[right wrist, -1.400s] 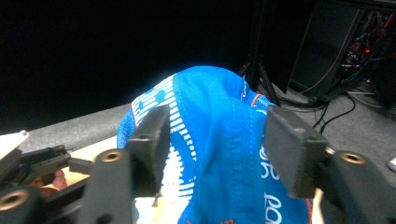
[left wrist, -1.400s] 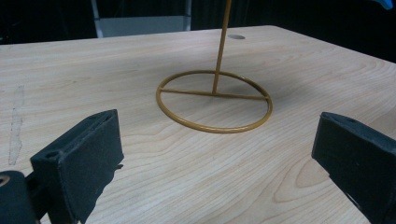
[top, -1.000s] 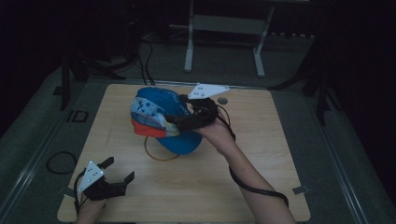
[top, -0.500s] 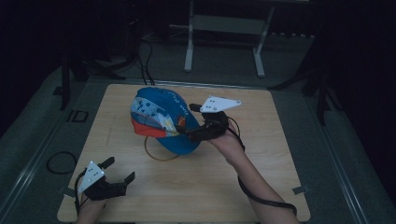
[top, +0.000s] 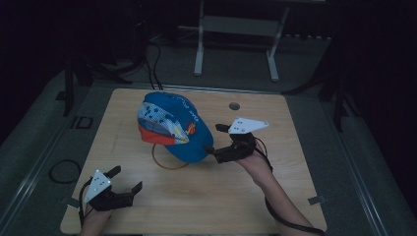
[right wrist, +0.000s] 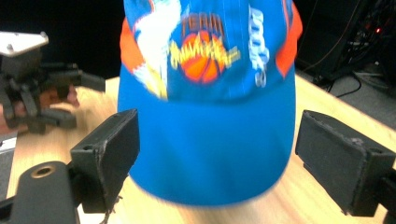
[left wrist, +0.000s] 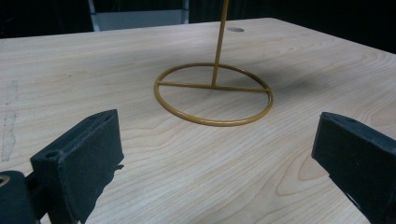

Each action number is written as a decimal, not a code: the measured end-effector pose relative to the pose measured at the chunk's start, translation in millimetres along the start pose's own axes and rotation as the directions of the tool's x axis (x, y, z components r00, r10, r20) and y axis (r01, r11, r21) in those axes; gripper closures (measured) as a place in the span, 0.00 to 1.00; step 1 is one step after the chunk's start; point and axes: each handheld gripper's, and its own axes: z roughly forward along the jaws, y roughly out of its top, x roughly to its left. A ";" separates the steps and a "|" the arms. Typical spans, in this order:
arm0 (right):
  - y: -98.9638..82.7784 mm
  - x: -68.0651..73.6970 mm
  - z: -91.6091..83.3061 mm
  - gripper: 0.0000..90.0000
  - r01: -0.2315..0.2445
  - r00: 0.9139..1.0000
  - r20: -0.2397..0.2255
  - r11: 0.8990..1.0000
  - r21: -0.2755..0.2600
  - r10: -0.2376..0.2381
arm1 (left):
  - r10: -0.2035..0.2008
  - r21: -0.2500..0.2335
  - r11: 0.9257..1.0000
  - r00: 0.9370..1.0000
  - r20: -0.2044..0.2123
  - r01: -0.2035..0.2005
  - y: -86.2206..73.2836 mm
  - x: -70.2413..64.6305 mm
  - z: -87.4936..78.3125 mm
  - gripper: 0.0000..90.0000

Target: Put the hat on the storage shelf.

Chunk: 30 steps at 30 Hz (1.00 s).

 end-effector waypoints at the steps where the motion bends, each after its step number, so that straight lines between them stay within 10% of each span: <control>1: 0.0 0.0 0.0 0.15 0.000 1.000 0.000 1.000 0.000 0.000 | 0.000 0.000 1.000 1.000 0.000 0.000 0.0 0.0 0.0 0.03; 30: -119.2 -13.0 -17.4 0.15 -0.069 0.997 0.031 0.995 0.070 0.067 | -0.005 0.004 1.000 1.000 0.008 0.005 -0.7 -0.1 1.1 0.03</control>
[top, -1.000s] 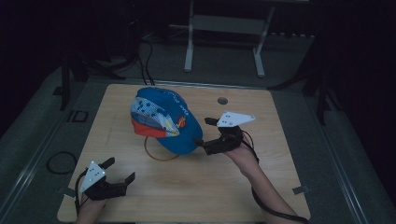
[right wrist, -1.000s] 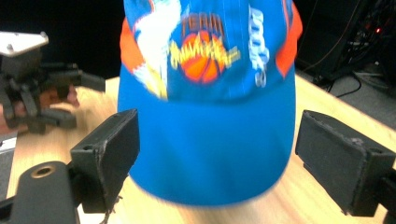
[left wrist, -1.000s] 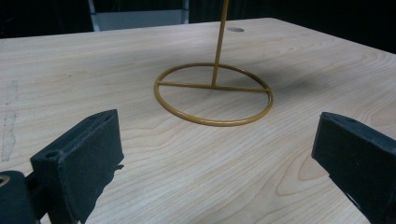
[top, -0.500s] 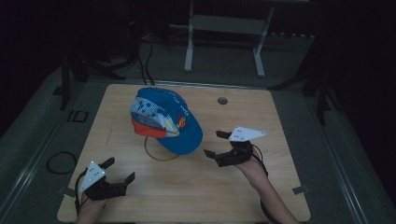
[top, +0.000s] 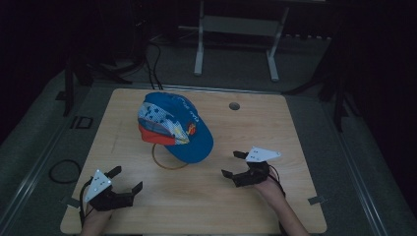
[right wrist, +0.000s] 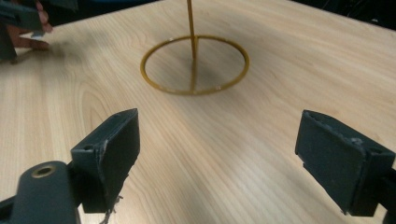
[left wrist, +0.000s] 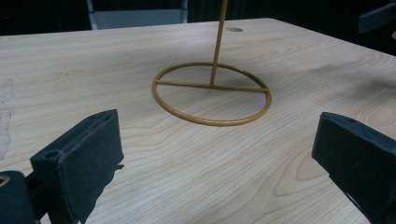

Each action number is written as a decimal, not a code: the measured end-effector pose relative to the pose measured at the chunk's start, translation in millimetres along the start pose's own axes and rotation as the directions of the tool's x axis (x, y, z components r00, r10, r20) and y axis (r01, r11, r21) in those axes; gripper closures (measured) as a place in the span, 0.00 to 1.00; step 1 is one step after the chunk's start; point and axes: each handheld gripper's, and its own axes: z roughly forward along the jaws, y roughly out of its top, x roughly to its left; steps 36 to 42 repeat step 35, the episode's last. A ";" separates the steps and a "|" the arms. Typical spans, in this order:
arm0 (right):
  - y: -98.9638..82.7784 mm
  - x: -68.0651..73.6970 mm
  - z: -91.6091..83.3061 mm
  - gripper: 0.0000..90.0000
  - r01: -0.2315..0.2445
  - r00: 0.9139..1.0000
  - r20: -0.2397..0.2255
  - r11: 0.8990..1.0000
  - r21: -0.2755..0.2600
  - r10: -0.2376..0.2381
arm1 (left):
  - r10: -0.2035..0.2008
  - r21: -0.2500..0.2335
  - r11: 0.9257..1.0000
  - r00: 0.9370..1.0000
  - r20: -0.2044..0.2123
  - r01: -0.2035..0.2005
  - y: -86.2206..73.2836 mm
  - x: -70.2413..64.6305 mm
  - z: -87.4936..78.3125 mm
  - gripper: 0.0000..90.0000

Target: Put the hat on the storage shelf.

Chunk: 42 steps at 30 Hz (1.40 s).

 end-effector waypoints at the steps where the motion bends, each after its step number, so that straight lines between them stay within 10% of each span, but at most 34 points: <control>1: -2.2 -0.7 -0.2 0.15 0.003 1.000 -0.001 1.000 0.004 -0.003 | -0.001 0.002 1.000 1.000 -0.001 0.001 0.0 0.1 0.1 0.03; 21: -49.1 -26.2 -34.0 0.16 -0.041 0.998 0.056 0.999 0.027 0.040 | -0.010 0.000 1.000 1.000 -0.012 0.010 -0.8 0.7 0.7 0.03; 42: -54.1 -36.1 -41.0 0.16 -0.070 0.995 0.066 0.998 -0.006 0.070 | -0.002 0.005 1.000 1.000 -0.011 0.002 -1.2 -2.1 0.6 0.03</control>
